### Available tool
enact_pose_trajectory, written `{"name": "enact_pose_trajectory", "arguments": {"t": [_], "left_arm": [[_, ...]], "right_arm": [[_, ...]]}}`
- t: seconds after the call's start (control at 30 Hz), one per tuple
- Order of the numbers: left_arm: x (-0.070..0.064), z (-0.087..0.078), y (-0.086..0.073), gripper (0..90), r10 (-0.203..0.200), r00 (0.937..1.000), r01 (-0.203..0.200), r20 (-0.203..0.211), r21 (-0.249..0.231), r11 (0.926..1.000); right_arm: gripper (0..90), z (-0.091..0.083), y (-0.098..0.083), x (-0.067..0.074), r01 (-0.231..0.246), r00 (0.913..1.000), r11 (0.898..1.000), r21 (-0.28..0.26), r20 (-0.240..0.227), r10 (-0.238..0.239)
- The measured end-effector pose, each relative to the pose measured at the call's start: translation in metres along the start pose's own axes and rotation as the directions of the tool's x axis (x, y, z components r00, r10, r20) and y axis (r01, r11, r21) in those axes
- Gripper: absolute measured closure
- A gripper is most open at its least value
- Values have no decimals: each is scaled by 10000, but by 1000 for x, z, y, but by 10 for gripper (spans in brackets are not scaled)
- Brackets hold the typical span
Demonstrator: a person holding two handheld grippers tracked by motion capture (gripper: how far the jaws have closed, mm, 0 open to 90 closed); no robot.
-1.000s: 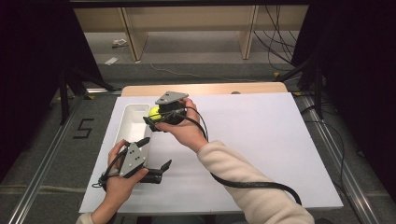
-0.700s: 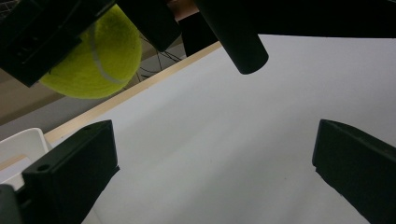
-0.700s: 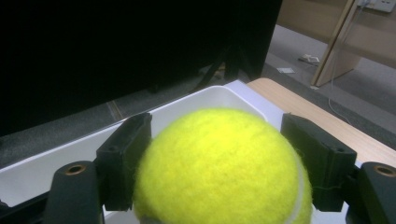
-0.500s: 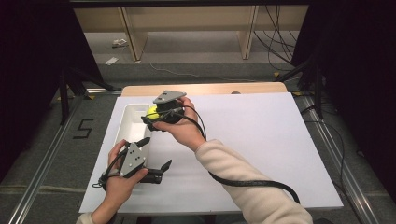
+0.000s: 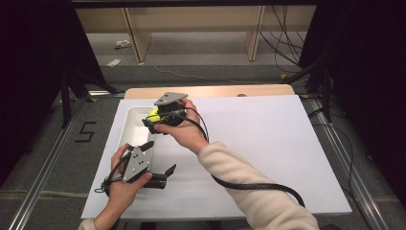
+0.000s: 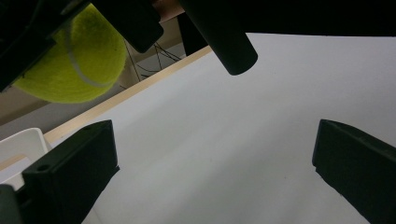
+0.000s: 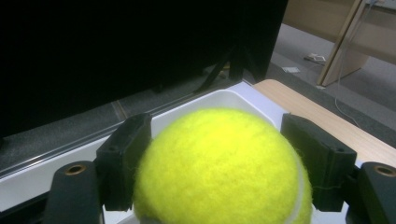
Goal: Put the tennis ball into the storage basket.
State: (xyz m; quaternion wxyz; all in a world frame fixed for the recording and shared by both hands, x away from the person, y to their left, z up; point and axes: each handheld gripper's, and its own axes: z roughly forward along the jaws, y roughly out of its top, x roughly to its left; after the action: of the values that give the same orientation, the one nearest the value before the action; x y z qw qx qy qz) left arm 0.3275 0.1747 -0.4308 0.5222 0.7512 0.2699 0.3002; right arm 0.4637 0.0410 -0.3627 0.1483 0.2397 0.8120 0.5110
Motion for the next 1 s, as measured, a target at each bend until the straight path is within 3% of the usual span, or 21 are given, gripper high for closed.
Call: {"name": "enact_pose_trajectory", "arguments": {"t": [1.0], "left_arm": [[-1, 1, 0, 0, -16, 10000, 16, 25, -14, 10000]], "right_arm": [[276, 11, 8, 6, 78, 9995, 9998, 179, -301, -73]]}}
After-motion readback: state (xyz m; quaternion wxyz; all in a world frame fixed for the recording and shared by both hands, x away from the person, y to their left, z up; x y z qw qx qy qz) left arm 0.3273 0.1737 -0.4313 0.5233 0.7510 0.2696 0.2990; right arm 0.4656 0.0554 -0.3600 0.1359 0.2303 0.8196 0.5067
